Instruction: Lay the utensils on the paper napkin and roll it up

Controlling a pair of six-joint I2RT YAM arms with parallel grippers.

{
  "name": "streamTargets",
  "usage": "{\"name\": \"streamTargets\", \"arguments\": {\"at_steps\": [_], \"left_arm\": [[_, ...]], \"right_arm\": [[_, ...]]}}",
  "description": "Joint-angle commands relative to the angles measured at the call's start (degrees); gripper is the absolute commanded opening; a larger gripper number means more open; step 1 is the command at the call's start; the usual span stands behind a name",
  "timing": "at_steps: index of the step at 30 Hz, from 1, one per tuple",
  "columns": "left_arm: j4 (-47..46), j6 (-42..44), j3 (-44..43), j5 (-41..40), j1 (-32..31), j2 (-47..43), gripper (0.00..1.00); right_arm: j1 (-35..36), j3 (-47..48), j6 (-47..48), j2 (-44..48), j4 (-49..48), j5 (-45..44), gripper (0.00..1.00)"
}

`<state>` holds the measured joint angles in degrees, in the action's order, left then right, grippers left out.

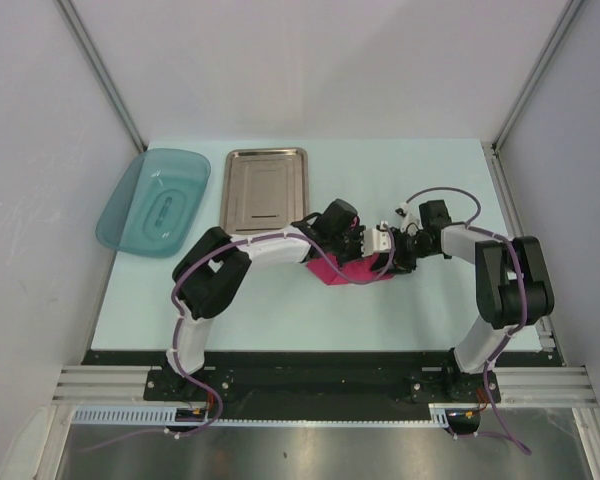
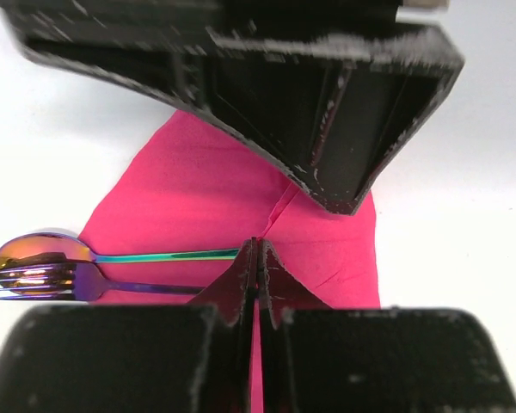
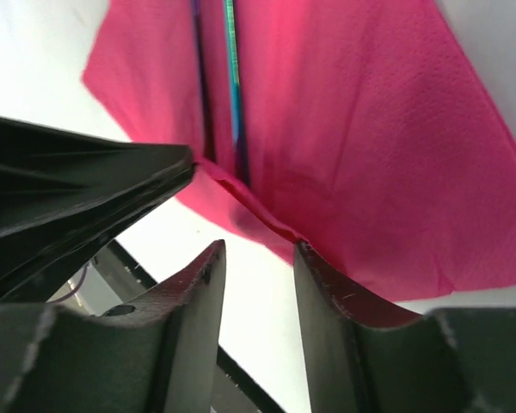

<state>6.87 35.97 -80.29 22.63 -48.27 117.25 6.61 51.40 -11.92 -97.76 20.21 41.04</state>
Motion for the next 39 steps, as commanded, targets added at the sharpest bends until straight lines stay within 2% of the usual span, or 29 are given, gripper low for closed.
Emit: {"name": "streamTargets", "arguments": {"at_steps": [1,4,5,8,12,18,24,33,36,37,39], "left_arm": [[-2.13,-1.86,-1.98,-0.40,0.90,-0.88,0.04],[-1.78,-5.98,-1.97,-0.65,1.60,-2.73,0.18],[-0.82,-7.56,-2.24,-0.83,1.86,-3.17,0.30],[3.65,-16.26,-2.77,2.13,3.79,-5.10,0.46],[6.13,-28.98,-0.05,5.49,6.25,-8.44,0.50],[8.60,-37.00,1.89,10.75,7.49,-7.57,0.54],[7.19,-41.94,0.67,12.44,7.49,-3.70,0.52],[6.31,-42.47,-1.45,9.97,7.31,0.69,0.42],[5.44,-43.17,-1.71,10.94,7.31,1.49,0.31],[5.08,-43.26,-1.54,11.20,7.31,1.66,0.20],[4.12,-43.96,-1.36,11.73,7.31,1.84,0.11]], "right_arm": [[0.95,0.99,0.41,-2.09,-2.80,-3.32,0.40],[1.21,1.51,0.15,-2.61,-3.50,-4.99,0.37],[1.38,1.77,0.15,-2.88,-3.59,-5.26,0.37],[1.74,2.04,0.15,-3.49,-3.68,-6.23,0.37],[2.26,2.04,-0.12,-3.67,-4.30,-7.11,0.36],[2.44,1.95,-0.29,-3.49,-4.30,-7.64,0.36],[2.53,2.04,-0.47,-3.49,-4.39,-7.82,0.36],[2.53,2.39,-0.73,-2.79,-3.86,-6.76,0.36],[2.62,2.83,-0.82,-2.18,-3.24,-6.50,0.37],[2.62,2.92,-1.00,-1.92,-3.16,-6.32,0.37],[2.62,3.44,-0.91,-1.74,-2.46,-6.15,0.37]]}}
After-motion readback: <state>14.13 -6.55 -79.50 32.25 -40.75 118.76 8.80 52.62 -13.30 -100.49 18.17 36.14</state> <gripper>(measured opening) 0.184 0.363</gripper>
